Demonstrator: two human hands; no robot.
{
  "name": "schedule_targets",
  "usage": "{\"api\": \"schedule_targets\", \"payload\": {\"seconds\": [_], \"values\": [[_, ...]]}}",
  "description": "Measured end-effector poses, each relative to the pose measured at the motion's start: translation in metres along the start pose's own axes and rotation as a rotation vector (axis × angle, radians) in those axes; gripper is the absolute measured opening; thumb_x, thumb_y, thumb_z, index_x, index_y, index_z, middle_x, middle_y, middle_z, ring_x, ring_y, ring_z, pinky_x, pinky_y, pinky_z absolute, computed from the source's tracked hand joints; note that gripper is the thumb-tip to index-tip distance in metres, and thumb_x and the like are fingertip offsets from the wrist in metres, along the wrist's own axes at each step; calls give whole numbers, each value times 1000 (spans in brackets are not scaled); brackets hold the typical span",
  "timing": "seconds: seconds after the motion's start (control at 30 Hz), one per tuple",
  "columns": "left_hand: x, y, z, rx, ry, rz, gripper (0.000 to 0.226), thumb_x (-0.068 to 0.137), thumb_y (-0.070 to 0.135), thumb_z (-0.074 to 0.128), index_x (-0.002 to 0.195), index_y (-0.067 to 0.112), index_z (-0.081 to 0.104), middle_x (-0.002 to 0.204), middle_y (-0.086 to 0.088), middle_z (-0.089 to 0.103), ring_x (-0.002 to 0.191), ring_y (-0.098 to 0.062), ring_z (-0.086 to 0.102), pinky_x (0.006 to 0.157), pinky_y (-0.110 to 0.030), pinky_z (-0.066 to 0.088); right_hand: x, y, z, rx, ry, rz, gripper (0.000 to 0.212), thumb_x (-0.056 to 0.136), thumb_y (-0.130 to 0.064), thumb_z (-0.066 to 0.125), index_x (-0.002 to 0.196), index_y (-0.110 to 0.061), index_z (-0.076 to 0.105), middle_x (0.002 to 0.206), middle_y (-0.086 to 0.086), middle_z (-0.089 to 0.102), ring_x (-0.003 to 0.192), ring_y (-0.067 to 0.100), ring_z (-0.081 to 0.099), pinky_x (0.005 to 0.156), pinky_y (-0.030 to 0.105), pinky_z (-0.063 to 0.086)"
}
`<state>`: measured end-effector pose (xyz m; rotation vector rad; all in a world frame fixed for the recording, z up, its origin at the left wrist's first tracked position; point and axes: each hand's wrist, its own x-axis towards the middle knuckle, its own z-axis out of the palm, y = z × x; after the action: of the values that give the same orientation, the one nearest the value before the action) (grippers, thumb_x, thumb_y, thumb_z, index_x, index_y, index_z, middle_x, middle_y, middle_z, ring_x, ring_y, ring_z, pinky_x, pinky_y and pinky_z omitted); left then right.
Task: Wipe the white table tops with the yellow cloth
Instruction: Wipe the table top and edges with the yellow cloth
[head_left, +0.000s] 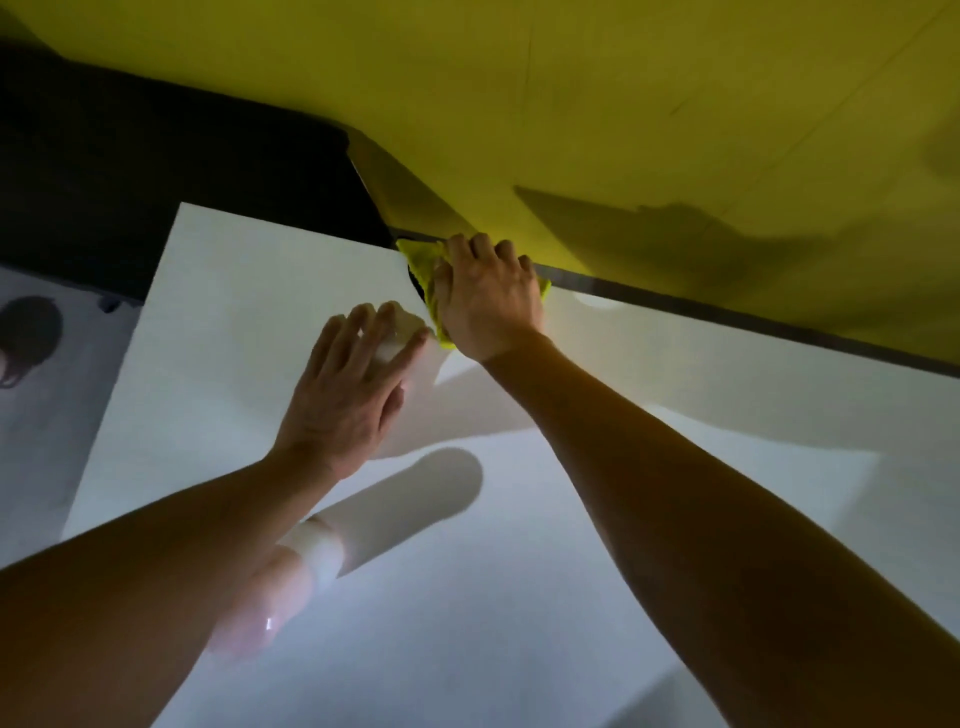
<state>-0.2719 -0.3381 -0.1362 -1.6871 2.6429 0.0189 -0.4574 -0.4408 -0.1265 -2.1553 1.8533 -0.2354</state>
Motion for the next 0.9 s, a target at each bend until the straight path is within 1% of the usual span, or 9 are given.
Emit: {"api": "schedule_targets", "payload": {"seconds": [0.07, 0.17, 0.3, 0.37, 0.43, 0.5, 0.6, 0.77, 0.9], "values": [[-4, 10, -5, -3, -37, -57, 57, 109, 36, 34, 164, 21, 33, 169, -22, 26, 152, -47, 32, 125, -58, 26, -6, 11, -2, 6, 0, -19, 38, 103, -39, 33, 119, -15, 56, 117, 9, 61, 107, 32, 55, 89, 41, 41], [-4, 23, -11, -3, -86, -137, 60, 109, 41, 30, 165, 20, 30, 170, -23, 24, 152, -46, 32, 124, -56, 29, -25, 45, -14, -1, 20, 32, 37, 101, -39, 34, 117, -16, 58, 115, 10, 62, 106, 32, 56, 88, 41, 41], [5, 44, -14, 41, -89, -229, 56, 106, 23, 52, 157, 7, 36, 159, -31, 37, 140, -51, 45, 116, -58, 40, -66, 125, -41, -15, 54, 134, 42, 96, -41, 29, 111, -14, 57, 109, 14, 62, 101, 34, 56, 84, 42, 39], [12, 65, -16, 6, -84, -295, 56, 104, 19, 56, 154, 0, 39, 157, -31, 41, 140, -51, 46, 117, -60, 39, -77, 146, -49, -44, 53, 152, 41, 99, -42, 29, 111, -14, 57, 110, 15, 61, 101, 35, 55, 84, 43, 38], [15, 99, -16, -83, -50, -294, 53, 106, 22, 45, 154, 0, 41, 161, -27, 39, 145, -49, 43, 121, -59, 35, -78, 150, -48, -54, 65, 165, 41, 99, -41, 30, 111, -13, 57, 109, 16, 61, 100, 36, 56, 84, 42, 38], [9, 143, -12, -162, -33, -253, 61, 104, 29, 37, 159, 4, 37, 166, -23, 33, 150, -45, 36, 125, -58, 29, -75, 142, -45, -65, 93, 176, 41, 99, -41, 31, 111, -13, 58, 110, 16, 61, 101, 37, 56, 84, 43, 39], [-2, 187, -1, -228, 25, -332, 66, 102, 29, 42, 163, 5, 30, 171, -18, 26, 156, -39, 28, 129, -55, 20, -62, 116, -36, -60, 34, 139, 38, 102, -41, 32, 120, -17, 55, 118, 11, 59, 107, 34, 53, 91, 43, 38], [-1, 191, 10, -196, 32, -380, 68, 102, 34, 37, 165, 9, 26, 173, -12, 21, 160, -33, 21, 131, -51, 16, -42, 89, -25, -31, 11, 25, 38, 103, -41, 32, 124, -18, 54, 118, 9, 59, 108, 34, 54, 90, 42, 39], [-3, 193, 12, -195, 52, -385, 69, 102, 35, 38, 166, 11, 25, 174, -11, 20, 160, -33, 21, 131, -50, 15, -61, 129, -35, -21, 39, 32, 39, 102, -42, 32, 124, -19, 54, 116, 10, 59, 106, 33, 55, 88, 42, 39]]}}
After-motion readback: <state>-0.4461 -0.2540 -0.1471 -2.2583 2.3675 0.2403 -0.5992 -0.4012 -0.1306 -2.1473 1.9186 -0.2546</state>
